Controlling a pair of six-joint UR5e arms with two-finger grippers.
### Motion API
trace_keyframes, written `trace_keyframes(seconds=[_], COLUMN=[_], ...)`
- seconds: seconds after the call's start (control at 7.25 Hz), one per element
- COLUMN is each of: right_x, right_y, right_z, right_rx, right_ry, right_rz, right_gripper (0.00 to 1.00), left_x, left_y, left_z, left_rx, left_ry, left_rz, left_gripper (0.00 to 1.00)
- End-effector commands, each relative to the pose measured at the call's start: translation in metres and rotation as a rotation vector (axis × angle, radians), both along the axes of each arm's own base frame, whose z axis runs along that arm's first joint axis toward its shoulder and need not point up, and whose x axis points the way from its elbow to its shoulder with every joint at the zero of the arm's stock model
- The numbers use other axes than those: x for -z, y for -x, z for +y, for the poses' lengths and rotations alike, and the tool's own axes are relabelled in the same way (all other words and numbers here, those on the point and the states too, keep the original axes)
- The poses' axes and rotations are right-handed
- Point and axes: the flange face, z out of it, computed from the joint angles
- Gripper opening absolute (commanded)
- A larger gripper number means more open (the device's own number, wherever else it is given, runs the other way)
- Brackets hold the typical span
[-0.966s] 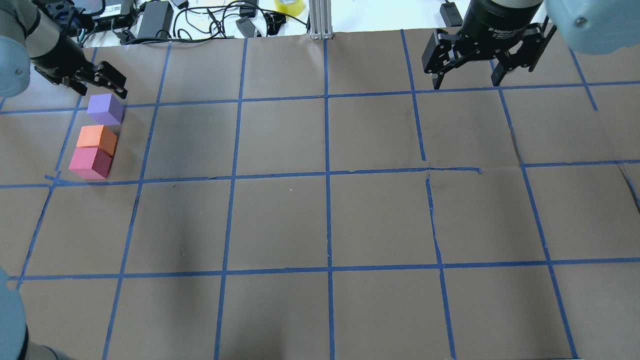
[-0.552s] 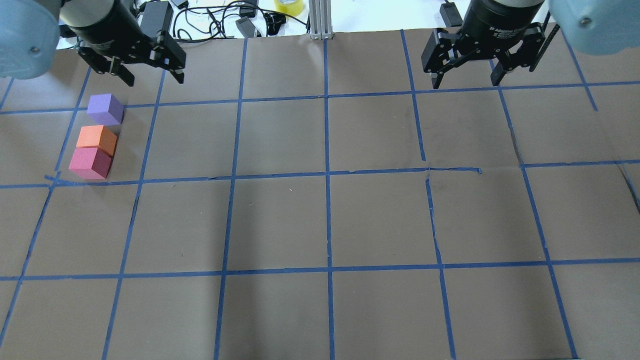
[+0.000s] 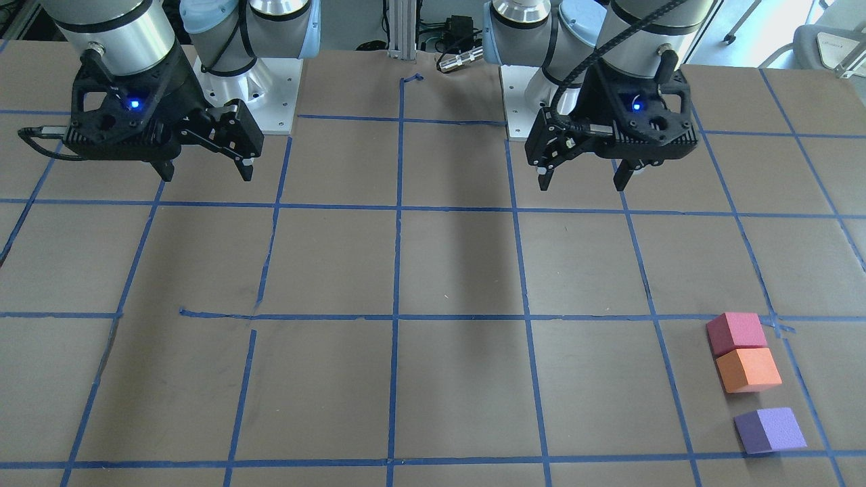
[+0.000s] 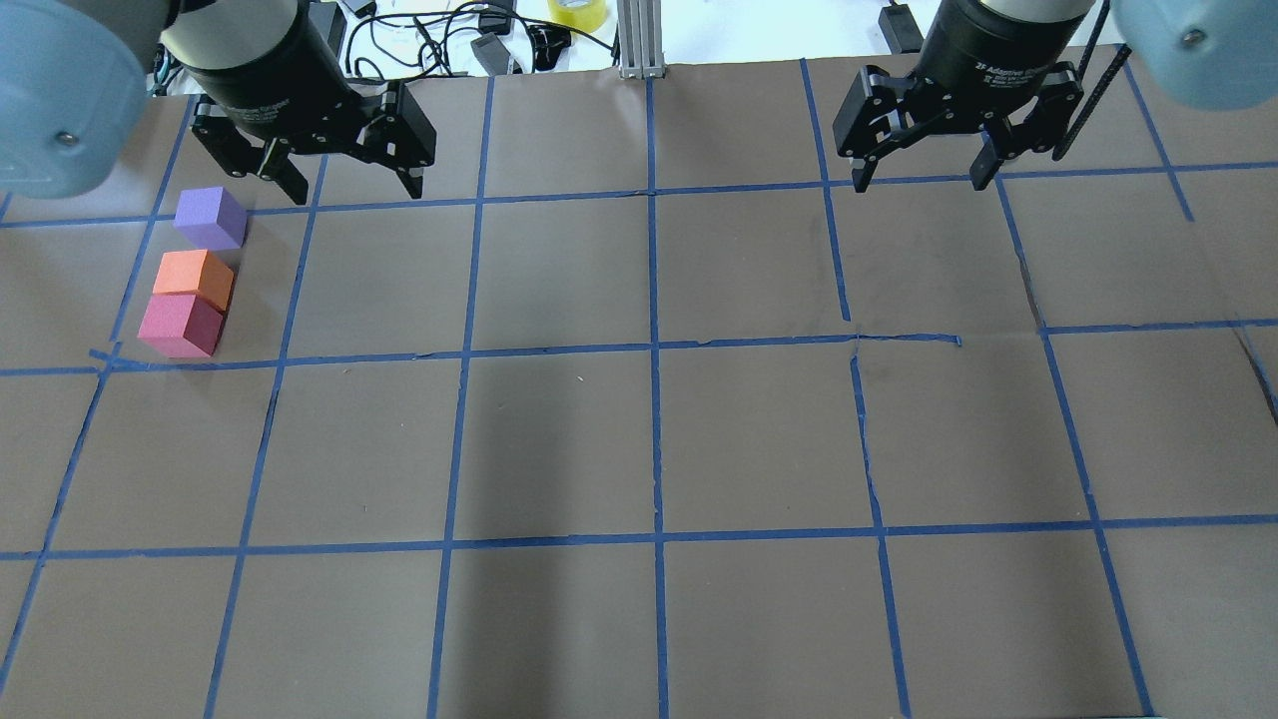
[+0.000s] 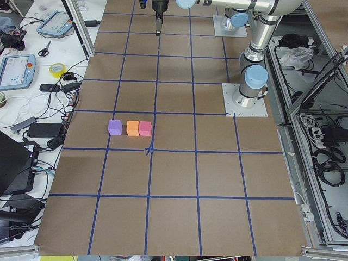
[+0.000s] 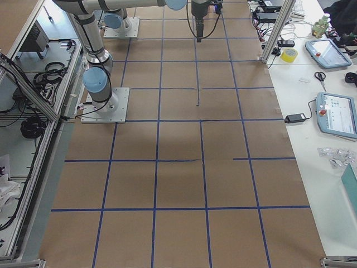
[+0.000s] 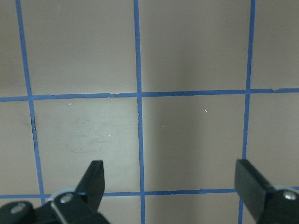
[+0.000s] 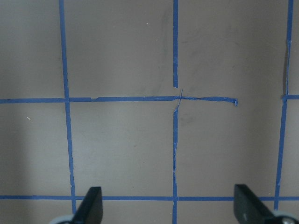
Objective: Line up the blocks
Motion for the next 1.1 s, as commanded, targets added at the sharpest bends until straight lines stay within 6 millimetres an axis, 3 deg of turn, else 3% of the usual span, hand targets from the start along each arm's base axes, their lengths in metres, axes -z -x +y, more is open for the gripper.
trace_keyframes(seconds=[0.0,0.55,0.69,0.97], right_x=[0.001,0.000,-0.001,-0.001], right_y=[-0.001,0.001,0.001,0.002], right_z=[-0.001,-0.001,-0.001,-0.002], right_rx=[0.001,0.004,0.004,0.007], right_ry=[-0.001,0.012,0.012,0.012], right_rz=[-0.004,0.005,0.005,0.008], right_gripper=[1.00,1.00,1.00,1.00], left_x=[-0.009,-0.020,-0.013,-0.022], left_y=[-0.014,-0.022,-0.021,-0.023], left_z=[0.013,0.017,0.014,0.017], left_rx=[-0.028,-0.025,-0.021,0.067], left_ry=[-0.013,0.001,-0.013,0.003], left_rz=[-0.015,-0.002,0.003,-0.009], left_gripper=[1.00,1.00,1.00,1.00])
